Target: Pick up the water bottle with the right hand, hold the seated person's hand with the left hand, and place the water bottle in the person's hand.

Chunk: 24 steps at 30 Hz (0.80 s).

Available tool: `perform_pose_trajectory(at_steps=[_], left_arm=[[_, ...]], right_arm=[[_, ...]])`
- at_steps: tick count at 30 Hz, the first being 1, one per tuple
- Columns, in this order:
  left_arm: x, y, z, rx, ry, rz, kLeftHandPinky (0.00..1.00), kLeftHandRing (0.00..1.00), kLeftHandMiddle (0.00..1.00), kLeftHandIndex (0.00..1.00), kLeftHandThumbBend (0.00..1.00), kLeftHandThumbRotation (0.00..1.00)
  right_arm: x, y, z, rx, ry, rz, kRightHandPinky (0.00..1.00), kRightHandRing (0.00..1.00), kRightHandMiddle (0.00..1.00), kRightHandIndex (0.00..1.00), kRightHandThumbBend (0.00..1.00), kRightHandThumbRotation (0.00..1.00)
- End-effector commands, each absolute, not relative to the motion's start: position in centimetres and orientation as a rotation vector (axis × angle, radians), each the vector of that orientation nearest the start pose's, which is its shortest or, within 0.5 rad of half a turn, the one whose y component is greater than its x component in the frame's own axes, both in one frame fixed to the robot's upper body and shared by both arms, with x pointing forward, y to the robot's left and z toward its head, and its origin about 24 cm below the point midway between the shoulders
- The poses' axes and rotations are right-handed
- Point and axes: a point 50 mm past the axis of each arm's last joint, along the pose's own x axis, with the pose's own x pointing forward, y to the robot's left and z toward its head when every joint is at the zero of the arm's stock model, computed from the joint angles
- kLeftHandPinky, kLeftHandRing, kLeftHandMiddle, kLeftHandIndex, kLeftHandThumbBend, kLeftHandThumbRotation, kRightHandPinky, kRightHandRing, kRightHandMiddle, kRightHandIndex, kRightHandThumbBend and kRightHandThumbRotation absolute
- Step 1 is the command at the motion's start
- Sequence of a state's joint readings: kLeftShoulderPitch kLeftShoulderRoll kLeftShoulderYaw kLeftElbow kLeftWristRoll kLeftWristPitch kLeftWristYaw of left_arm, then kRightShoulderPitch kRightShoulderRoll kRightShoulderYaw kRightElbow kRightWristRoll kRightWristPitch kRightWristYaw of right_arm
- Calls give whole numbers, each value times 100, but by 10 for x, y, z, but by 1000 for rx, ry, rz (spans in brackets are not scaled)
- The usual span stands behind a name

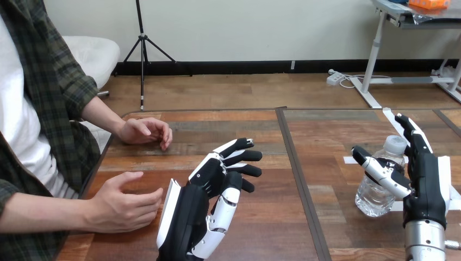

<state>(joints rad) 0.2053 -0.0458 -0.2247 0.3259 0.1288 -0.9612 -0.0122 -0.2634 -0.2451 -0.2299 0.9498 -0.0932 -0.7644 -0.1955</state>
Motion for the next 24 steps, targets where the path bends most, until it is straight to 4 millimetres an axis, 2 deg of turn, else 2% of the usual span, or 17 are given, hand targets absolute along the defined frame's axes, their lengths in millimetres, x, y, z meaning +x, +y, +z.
perform_pose_trajectory(at_steps=[1,14,24], left_arm=[[185,89,29,-22,-519,-234,52,64,72,77,17,75],[184,90,29,-19,-519,-233,52,64,71,77,16,74],[184,89,29,-20,-514,-233,52,64,71,77,17,74]], right_arm=[[285,-252,19,-246,-206,-334,91,95,93,87,94,32],[285,-251,16,-205,-188,-350,80,89,90,87,92,28],[285,-249,13,-177,-177,-360,89,91,89,86,91,26]])
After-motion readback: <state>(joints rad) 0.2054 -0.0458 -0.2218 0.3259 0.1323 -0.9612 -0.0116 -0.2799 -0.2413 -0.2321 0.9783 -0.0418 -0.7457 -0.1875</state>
